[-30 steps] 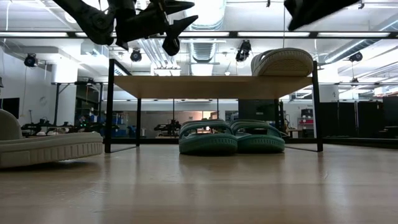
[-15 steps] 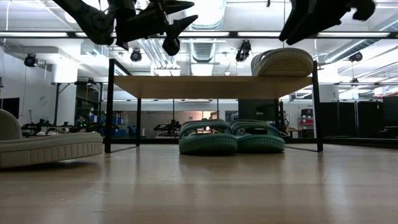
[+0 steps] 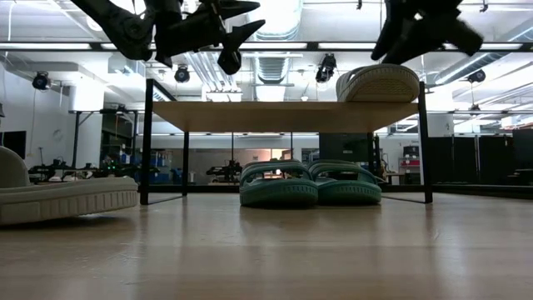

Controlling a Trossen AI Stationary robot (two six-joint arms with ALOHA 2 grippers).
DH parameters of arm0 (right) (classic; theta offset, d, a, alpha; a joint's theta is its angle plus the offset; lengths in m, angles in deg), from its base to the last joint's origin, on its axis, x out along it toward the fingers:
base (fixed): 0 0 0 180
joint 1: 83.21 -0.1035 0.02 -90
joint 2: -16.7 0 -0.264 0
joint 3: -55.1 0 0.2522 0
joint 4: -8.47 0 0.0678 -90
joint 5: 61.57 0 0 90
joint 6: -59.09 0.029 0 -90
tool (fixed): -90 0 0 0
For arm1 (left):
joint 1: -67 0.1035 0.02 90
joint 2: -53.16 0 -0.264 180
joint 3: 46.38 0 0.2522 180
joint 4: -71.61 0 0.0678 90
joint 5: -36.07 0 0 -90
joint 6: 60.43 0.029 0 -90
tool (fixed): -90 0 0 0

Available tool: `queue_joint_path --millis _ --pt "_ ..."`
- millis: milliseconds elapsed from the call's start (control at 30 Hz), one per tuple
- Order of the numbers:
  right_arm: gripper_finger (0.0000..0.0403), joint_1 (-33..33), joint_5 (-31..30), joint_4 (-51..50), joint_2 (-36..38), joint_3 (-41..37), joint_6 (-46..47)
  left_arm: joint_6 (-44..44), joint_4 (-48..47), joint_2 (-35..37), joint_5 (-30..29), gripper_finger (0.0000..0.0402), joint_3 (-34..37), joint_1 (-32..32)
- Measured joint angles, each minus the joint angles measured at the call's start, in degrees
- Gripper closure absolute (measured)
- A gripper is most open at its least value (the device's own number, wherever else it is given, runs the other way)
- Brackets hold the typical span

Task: Pick and place slides into the shelf
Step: Put the right gray slides on the shelf

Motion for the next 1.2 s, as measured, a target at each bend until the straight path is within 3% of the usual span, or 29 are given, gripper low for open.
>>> queue_joint_path --millis 300,600,1200 --pt "0.0287 0.12 -1.9 -1.51 -1.48 -0.11 -0.58 0.0 -0.11 0.0 0.25 0.0269 0.0 -0.01" --pt "0.0386 0.01 0.77 -3.23 -0.63 -0.11 -0.88 1.55 -0.11 0.0 0.28 0.0269 0.0 -0.01" --pt "0.0394 -3.83 3.17 -5.35 0.13 1.96 1.17 1.48 -0.09 0.0 0.28 0.0269 0.04 -0.01"
